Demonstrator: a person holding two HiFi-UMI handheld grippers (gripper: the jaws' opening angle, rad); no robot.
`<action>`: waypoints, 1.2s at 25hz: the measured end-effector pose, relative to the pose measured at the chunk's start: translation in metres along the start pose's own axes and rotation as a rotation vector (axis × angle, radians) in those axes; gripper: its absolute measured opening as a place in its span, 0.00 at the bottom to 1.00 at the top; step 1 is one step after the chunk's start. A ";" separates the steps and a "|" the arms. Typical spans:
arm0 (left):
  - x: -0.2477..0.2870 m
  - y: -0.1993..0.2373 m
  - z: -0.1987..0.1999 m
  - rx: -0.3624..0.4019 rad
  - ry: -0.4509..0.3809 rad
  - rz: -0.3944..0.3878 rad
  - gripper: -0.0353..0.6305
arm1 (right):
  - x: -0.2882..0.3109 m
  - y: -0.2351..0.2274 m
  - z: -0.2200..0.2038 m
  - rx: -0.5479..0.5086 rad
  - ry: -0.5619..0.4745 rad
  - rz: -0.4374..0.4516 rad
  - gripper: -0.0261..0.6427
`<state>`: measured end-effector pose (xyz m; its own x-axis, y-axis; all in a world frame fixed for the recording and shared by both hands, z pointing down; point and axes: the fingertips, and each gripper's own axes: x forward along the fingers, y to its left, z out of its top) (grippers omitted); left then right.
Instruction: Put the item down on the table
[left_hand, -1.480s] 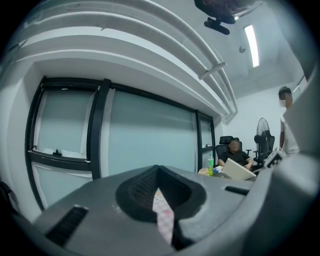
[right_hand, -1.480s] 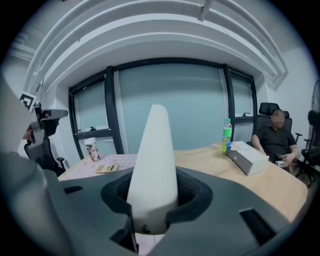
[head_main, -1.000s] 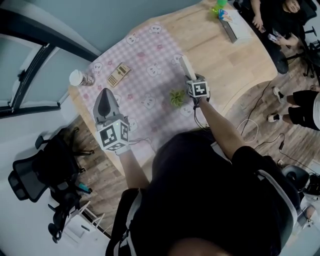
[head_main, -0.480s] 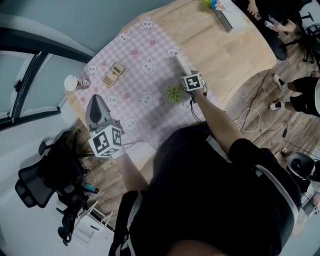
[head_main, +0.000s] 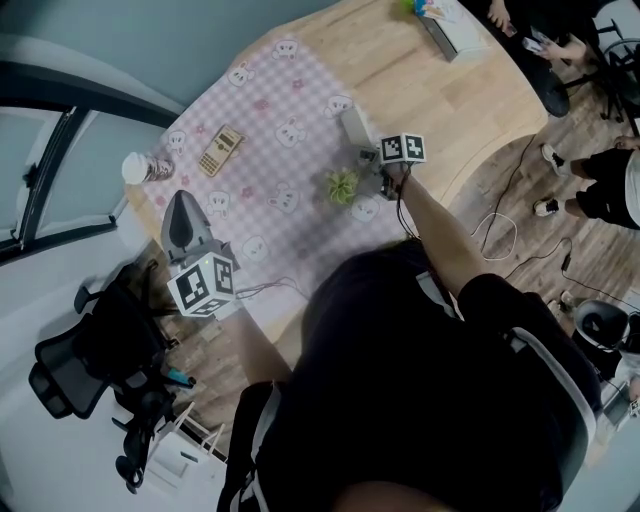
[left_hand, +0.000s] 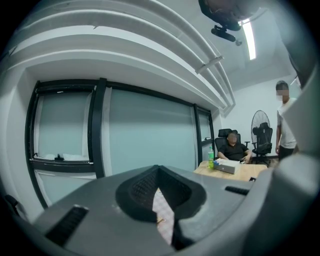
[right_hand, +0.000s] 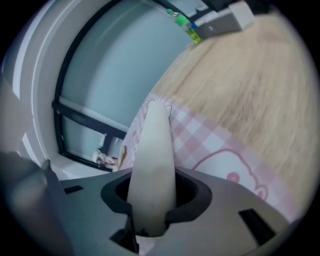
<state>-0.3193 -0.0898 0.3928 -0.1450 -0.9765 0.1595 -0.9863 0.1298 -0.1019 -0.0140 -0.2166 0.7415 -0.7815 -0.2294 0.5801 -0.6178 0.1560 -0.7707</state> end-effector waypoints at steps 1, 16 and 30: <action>0.000 0.000 -0.001 -0.001 0.002 0.000 0.05 | 0.000 0.005 -0.003 0.120 0.012 0.102 0.26; -0.002 -0.006 0.002 -0.001 -0.003 -0.017 0.05 | 0.000 0.019 -0.005 0.495 -0.003 0.375 0.27; -0.003 -0.014 0.000 -0.022 -0.007 -0.033 0.05 | -0.016 0.013 -0.013 1.017 0.027 0.423 0.59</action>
<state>-0.3052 -0.0888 0.3934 -0.1118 -0.9814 0.1558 -0.9921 0.1011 -0.0749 -0.0111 -0.1987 0.7254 -0.9225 -0.3211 0.2143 0.0499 -0.6498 -0.7585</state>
